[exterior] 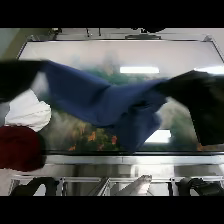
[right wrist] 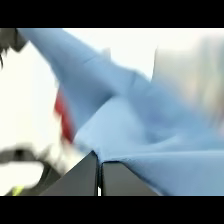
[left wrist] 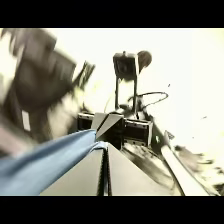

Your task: Fold the shirts.

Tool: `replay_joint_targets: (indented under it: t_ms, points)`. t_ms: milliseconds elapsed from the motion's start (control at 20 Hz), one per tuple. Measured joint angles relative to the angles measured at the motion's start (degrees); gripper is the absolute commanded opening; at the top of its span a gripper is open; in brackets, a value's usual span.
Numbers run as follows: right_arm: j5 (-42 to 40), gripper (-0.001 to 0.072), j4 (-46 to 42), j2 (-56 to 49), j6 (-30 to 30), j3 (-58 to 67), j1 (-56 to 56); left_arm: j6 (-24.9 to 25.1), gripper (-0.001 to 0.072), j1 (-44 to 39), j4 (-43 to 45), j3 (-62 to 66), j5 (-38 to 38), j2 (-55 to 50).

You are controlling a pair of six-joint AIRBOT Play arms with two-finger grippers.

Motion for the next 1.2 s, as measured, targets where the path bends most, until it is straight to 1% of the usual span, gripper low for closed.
replay_joint_targets:
  t_ms: [100, 150, 300, 400, 550, 650, 800, 850, 900, 950, 1000, 1100, 1150, 1200]
  points:
    - [-4.2, 0.0018, -2.9, 5.3, 0.0, 5.4, -0.5, -0.1, 0.0025, 3.2, -1.5, 5.4, 3.7, 6.4]
    - [-6.6, 0.0017, -4.9, 7.5, 0.1, 7.1, -0.6, -1.0, 0.0025, 5.0, -0.6, 7.6, 6.1, 9.0]
    - [-10.8, 0.0018, -9.9, 9.6, 1.6, 9.6, -0.9, -6.1, 0.0025, 11.3, 8.3, 12.0, 12.6, 13.3]
    - [-11.1, 0.0018, -12.6, 7.0, 3.4, 10.0, -0.9, -9.0, 0.0025, 14.4, 13.8, 13.2, 13.5, 12.0]
    - [-10.4, 0.0018, -14.8, -1.5, 5.0, 9.0, -1.0, -10.2, 0.0024, 14.7, 18.9, 13.7, 13.4, 3.4]
    - [-10.6, 0.0018, -16.7, -9.1, 5.6, 8.3, -1.0, -8.0, 0.0021, 11.5, 20.3, 13.9, 13.5, -5.2]
    - [-14.6, 0.0019, -19.6, -21.4, 7.1, 7.8, -1.0, -3.8, 0.0022, 4.5, 22.8, 15.8, 16.0, -22.4]
    - [-16.5, 0.0064, -20.5, -25.7, 7.7, 7.7, -1.0, -2.9, 0.0177, 2.5, 23.7, 17.5, 16.5, -28.2]
    - [-18.3, 0.0254, -20.9, -29.3, 8.2, 7.7, -1.1, -2.3, 0.0378, 0.8, 24.9, 19.8, 16.8, -34.6]
    - [-20.0, 0.0386, -21.3, -32.6, 8.2, 7.7, -1.3, -1.8, 0.0577, -0.3, 25.6, 22.7, 16.3, -40.4]
    - [-21.1, 0.0397, -21.7, -35.6, 8.5, 7.6, -1.8, -1.4, 0.0685, -0.8, 25.8, 25.6, 14.7, -45.2]
    - [-22.0, 0.0399, -22.1, -39.2, 8.8, 7.6, -3.9, -1.9, 0.0683, -0.2, 26.4, 31.6, 10.8, -52.9]
    - [-21.9, 0.0454, -22.4, -40.2, 8.9, 7.7, -5.6, -3.5, 0.0682, 1.0, 26.9, 34.4, 8.7, -55.5]
    - [-21.0, 0.0552, -22.6, -40.7, 9.2, 7.7, -7.4, -5.5, 0.0682, 2.5, 27.9, 36.9, 6.6, -57.3]
